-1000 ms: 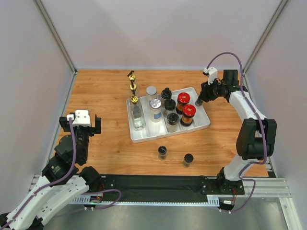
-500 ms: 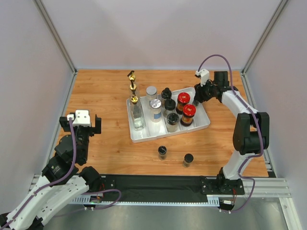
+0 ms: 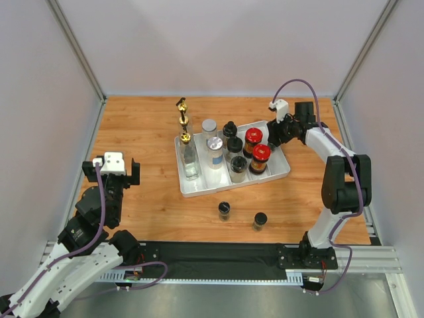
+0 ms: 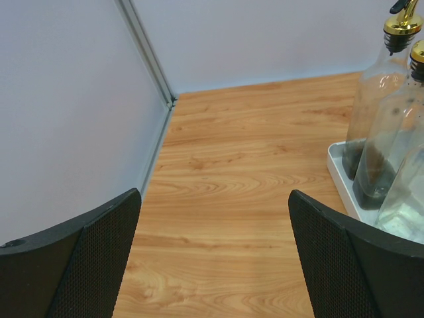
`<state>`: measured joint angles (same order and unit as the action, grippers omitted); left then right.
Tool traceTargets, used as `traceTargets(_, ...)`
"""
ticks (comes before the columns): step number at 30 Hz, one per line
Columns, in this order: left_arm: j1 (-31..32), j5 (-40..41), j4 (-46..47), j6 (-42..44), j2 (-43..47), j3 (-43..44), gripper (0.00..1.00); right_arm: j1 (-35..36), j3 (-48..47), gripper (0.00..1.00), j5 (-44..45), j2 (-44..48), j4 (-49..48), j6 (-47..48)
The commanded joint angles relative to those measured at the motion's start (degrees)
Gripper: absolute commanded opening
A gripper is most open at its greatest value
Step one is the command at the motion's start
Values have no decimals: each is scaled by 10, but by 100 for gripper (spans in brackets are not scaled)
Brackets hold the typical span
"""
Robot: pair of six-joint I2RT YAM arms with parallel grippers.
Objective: Organize the condiment bottles
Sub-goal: Place the bottle in the storage box.
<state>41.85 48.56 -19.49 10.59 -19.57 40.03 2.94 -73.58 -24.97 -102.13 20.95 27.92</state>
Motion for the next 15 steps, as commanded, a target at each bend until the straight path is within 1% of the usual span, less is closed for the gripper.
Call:
traceTargets(1, -4, 0, 6, 1, -2, -1, 100, 2, -1, 60, 4, -4, -9, 13)
traceTargets(6, -4, 0, 6, 0, -1, 0, 100, 1, -2, 68, 13, 14, -5, 11)
traceTargets(12, -4, -2, 5, 0, 1, 0, 100, 0, -7, 76, 16, 72, 16, 3)
traceTargets(15, -4, -2, 5, 0, 2, 0, 100, 0, -1, 78, 25, 104, 24, -3)
